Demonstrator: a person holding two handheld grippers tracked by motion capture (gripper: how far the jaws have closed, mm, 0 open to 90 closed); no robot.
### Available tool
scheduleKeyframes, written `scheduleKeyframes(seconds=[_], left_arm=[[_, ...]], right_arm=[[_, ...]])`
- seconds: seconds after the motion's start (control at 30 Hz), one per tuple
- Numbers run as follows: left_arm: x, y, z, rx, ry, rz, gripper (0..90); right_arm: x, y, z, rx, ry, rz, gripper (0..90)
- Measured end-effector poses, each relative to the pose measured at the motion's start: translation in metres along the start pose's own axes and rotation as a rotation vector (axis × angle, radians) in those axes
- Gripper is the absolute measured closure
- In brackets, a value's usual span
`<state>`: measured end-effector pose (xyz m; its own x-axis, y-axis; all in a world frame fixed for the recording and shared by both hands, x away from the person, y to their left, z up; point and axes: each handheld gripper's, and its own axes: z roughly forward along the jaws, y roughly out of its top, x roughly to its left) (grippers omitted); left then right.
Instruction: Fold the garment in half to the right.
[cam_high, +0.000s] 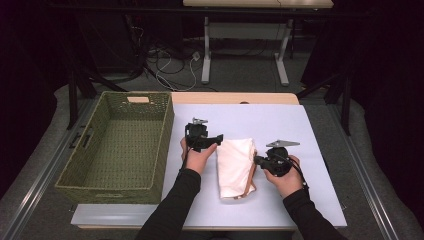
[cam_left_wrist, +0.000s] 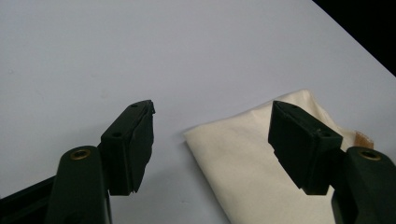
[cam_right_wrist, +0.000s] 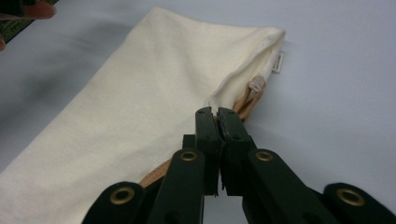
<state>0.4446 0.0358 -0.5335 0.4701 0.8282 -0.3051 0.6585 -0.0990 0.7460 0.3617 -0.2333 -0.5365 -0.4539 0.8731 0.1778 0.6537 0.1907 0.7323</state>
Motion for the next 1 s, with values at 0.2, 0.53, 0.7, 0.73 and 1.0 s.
scheduleKeyframes(seconds=[0.2, 0.53, 0.7, 0.73, 1.0], left_arm=[[-0.001, -0.002, 0.005, 0.023, 0.003, 0.015, 31.9], [0.001, -0.002, 0.009, 0.025, 0.009, 0.025, 33.8], [0.003, -0.001, 0.011, 0.032, 0.012, 0.031, 34.0], [0.003, -0.001, 0.011, 0.032, 0.011, 0.036, 34.0], [0.0, 0.002, 0.012, 0.035, -0.005, 0.042, 33.3]], right_arm=[[-0.001, -0.006, -0.002, 0.028, -0.02, 0.03, 81.4], [-0.001, -0.01, -0.013, 0.003, -0.051, -0.028, 67.9], [0.002, -0.009, -0.016, -0.062, -0.022, -0.059, 59.5], [0.002, -0.009, -0.016, -0.066, -0.017, -0.067, 58.3], [0.005, -0.008, -0.017, -0.102, 0.003, -0.096, 52.1]])
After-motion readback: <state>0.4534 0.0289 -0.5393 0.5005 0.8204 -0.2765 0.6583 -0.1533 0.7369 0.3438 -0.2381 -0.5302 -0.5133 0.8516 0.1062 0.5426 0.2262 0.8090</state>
